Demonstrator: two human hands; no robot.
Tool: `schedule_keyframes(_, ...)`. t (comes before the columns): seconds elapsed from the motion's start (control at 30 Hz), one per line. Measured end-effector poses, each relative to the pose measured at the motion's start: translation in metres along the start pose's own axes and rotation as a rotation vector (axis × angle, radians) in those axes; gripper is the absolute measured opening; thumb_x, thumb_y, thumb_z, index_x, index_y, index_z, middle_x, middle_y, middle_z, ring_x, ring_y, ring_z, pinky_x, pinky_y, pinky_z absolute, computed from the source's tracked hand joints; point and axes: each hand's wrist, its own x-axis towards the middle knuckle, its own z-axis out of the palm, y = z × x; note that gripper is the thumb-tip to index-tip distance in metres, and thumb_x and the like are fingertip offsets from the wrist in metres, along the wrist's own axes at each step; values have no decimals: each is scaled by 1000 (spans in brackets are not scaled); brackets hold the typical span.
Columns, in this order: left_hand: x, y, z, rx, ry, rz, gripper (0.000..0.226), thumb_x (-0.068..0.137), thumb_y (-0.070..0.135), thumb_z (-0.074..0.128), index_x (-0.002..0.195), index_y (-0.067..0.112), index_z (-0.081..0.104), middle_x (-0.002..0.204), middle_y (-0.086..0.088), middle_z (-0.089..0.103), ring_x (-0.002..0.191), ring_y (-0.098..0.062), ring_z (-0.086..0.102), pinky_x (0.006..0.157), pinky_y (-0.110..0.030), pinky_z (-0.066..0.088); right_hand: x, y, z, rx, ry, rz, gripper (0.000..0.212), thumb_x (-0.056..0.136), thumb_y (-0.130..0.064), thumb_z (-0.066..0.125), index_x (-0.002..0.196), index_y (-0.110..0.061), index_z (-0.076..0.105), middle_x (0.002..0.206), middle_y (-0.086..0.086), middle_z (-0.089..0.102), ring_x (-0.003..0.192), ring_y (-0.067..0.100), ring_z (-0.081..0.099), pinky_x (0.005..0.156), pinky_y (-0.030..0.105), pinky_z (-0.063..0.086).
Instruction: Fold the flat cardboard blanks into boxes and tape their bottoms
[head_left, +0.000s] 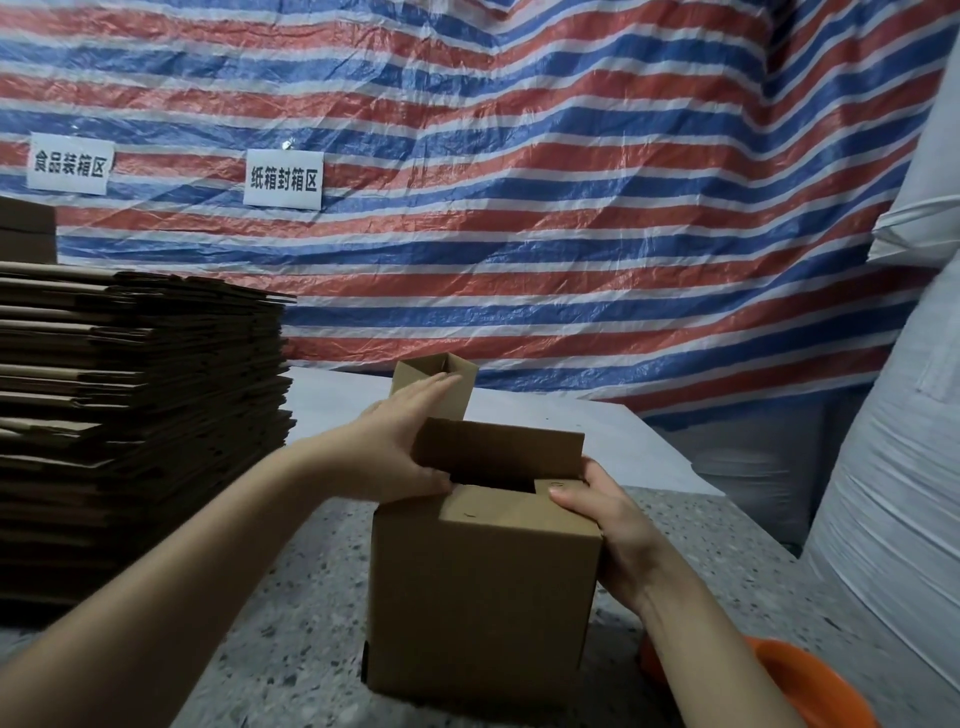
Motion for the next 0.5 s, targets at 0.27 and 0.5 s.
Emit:
schedule_keyframes(0.27, 8, 37, -8, 298, -213, -51, 84, 89, 13, 60, 152, 50, 18, 150, 12, 38, 135, -22, 35, 111, -51, 37, -2, 0, 0, 30, 5, 35, 53, 76, -31, 78, 124, -29, 56, 119, 15, 68, 102, 30, 72, 80, 37, 60)
schedule_keyframes(0.5, -14, 33, 17, 382, -38, 85, 63, 95, 13, 38, 149, 45, 32, 146, 15, 50, 141, -12, 35, 123, -47, -1, -8, -1, -2, 71, 15, 33, 60, 77, -43, 71, 126, -13, 55, 113, 18, 63, 90, 26, 65, 66, 29, 56)
